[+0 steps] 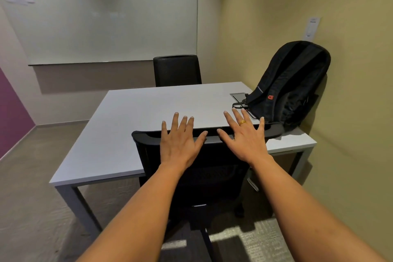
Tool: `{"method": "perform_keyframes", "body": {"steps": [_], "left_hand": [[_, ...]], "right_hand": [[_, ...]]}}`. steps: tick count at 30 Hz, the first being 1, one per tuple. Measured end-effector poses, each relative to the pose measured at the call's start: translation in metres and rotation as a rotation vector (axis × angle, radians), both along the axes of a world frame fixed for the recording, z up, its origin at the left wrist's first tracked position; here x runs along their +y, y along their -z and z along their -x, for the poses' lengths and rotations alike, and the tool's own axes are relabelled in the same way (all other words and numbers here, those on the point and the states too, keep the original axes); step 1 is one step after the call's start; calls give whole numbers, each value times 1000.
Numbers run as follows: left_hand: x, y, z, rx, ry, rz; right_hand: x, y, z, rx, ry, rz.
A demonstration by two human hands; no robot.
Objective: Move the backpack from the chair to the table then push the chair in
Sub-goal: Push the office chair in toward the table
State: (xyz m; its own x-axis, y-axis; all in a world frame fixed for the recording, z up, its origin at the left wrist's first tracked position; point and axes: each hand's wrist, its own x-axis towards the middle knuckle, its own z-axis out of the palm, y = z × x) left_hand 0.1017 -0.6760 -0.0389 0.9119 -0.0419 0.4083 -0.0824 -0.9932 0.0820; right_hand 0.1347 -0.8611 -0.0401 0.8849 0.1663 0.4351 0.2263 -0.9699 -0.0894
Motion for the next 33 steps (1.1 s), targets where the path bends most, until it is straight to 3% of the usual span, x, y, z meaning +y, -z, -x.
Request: {"method": "perform_keyframes", "body": {"steps": [11,33], "left_hand": [[-30,-2,-36,-2,-46,30],[-44,2,-29,-8,-157,57]], "right_hand": [[-27,0,-47,-36,-48,-35],[-36,3,-49,-7,-145,-70]]}}
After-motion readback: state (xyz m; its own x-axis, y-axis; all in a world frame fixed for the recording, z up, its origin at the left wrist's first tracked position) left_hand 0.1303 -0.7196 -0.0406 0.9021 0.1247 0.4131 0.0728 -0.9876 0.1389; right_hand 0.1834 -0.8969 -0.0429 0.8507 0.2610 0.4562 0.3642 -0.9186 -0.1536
